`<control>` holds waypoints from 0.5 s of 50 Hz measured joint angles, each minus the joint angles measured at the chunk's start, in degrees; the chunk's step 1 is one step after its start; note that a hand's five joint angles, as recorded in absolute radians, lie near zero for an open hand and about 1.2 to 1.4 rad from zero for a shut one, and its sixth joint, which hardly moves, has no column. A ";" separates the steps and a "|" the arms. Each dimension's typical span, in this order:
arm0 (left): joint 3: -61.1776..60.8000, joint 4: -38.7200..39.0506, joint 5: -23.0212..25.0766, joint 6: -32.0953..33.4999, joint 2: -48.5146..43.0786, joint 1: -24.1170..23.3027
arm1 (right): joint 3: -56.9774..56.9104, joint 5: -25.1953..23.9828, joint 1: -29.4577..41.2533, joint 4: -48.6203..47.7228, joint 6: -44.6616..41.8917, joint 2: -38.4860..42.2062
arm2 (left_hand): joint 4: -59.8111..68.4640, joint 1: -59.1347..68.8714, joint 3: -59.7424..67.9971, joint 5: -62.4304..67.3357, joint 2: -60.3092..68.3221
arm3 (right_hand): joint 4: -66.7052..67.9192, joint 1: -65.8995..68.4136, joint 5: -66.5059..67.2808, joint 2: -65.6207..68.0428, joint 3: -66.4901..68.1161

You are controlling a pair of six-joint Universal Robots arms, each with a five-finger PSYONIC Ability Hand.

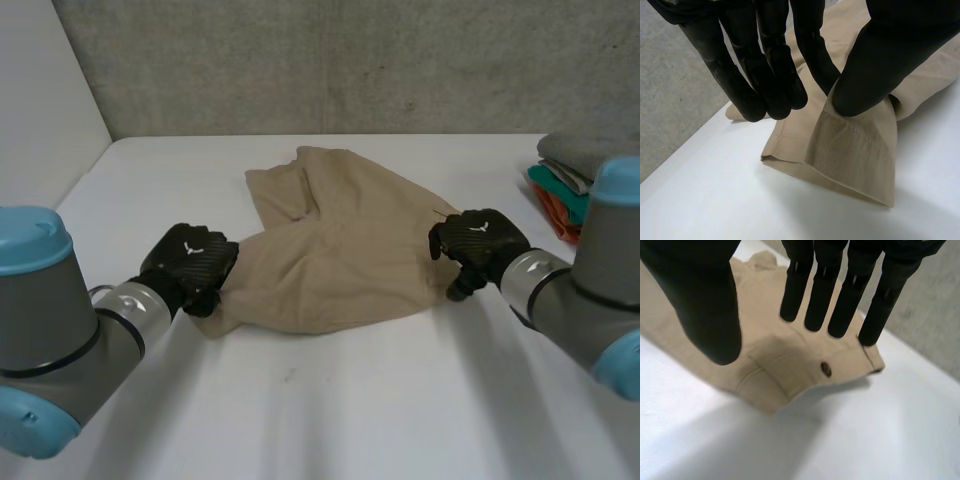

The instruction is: Fold the laundry.

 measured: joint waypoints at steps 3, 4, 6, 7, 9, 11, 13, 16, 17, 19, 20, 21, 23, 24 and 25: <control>1.53 -0.60 -0.06 -0.05 -0.64 0.40 | -2.39 0.66 -0.30 8.91 0.13 -1.06 | 0.00 0.00 0.00 0.00 0.00 | -3.66 -2.42 -3.98 -2.45 -3.41; 2.20 -0.87 -0.08 -0.07 -0.92 0.55 | -3.12 0.76 -0.40 11.87 0.09 -1.28 | 0.00 0.00 0.00 0.00 0.00 | -3.74 -2.43 -4.25 -2.72 -3.59; 3.66 -1.46 -0.10 -0.10 -1.48 0.83 | -4.14 0.71 -0.57 16.12 -0.02 -1.49 | 0.01 0.00 0.00 0.00 0.00 | -3.74 -2.43 -4.50 -2.76 -3.62; 4.52 -1.83 -0.11 -0.12 -1.81 0.96 | -4.26 0.57 -0.61 17.27 -0.09 -1.43 | 0.01 0.00 0.00 0.00 0.00 | -3.74 -2.43 -4.52 -2.76 -3.62; 6.12 -2.54 -0.13 -0.15 -2.46 1.16 | -4.05 0.19 -0.61 17.79 -0.20 -1.16 | 0.01 0.00 0.00 0.00 0.00 | -3.78 -2.44 -4.61 -2.77 -3.74; 7.83 -3.38 -0.17 -0.18 -3.27 1.31 | -3.34 -0.33 -0.48 16.45 -0.35 -0.56 | 0.01 0.00 0.00 0.00 0.00 | -4.24 -3.12 -5.12 -3.58 -4.34; 9.57 -4.28 -0.23 -0.20 -4.13 1.41 | -2.45 -0.91 -0.21 13.75 -0.56 0.21 | 0.02 0.00 0.00 0.00 0.00 | -4.37 -3.36 -5.34 -4.12 -4.47; 12.03 -5.72 -0.34 -0.22 -5.72 1.43 | -1.18 -1.58 0.43 7.84 -1.12 1.93 | 0.01 0.00 0.00 0.00 0.00 | -4.40 -3.36 -5.35 -4.15 -4.47; 12.59 -6.03 -0.37 -0.22 -6.13 1.41 | -0.99 -1.71 0.61 6.23 -1.29 2.45 | 0.02 0.00 0.00 0.00 0.00 | -4.46 -3.36 -5.35 -4.16 -4.47; 14.06 -6.82 -0.45 -0.22 -7.49 1.31 | -0.77 -1.95 1.08 1.74 -1.78 4.30 | 0.02 0.00 0.00 0.00 0.00 | -4.56 -3.36 -5.35 -4.15 -4.47; 14.62 -7.05 -0.48 -0.23 -8.02 1.25 | -0.89 -2.00 1.28 -0.20 -1.98 5.28 | 0.01 0.00 0.00 0.00 0.00 | -4.56 -3.36 -5.35 -4.16 -4.47; 15.14 -7.25 -0.53 -0.23 -8.58 1.19 | -1.07 -2.01 1.43 -1.50 -2.12 6.06 | 0.01 0.00 0.00 0.00 0.00 | -4.56 -3.36 -5.33 -4.15 -4.47; 16.08 -7.48 -0.68 -0.26 -9.55 1.07 | -1.88 -1.98 1.82 -4.18 -2.40 8.23 | 0.02 0.00 0.00 0.00 0.00 | -4.56 -3.36 -5.17 -4.15 -4.47; 16.43 -7.55 -0.76 -0.27 -9.91 1.03 | -2.28 -1.95 1.95 -4.92 -2.49 9.02 | 0.01 0.00 0.00 0.00 0.00 | -4.56 -3.36 -5.07 -4.15 -4.47; 16.87 -7.63 -0.89 -0.31 -10.39 0.98 | -2.77 -1.91 2.10 -5.57 -2.58 9.94 | 0.01 0.00 0.00 0.00 0.00 | -4.30 -3.20 -4.44 -3.91 -4.18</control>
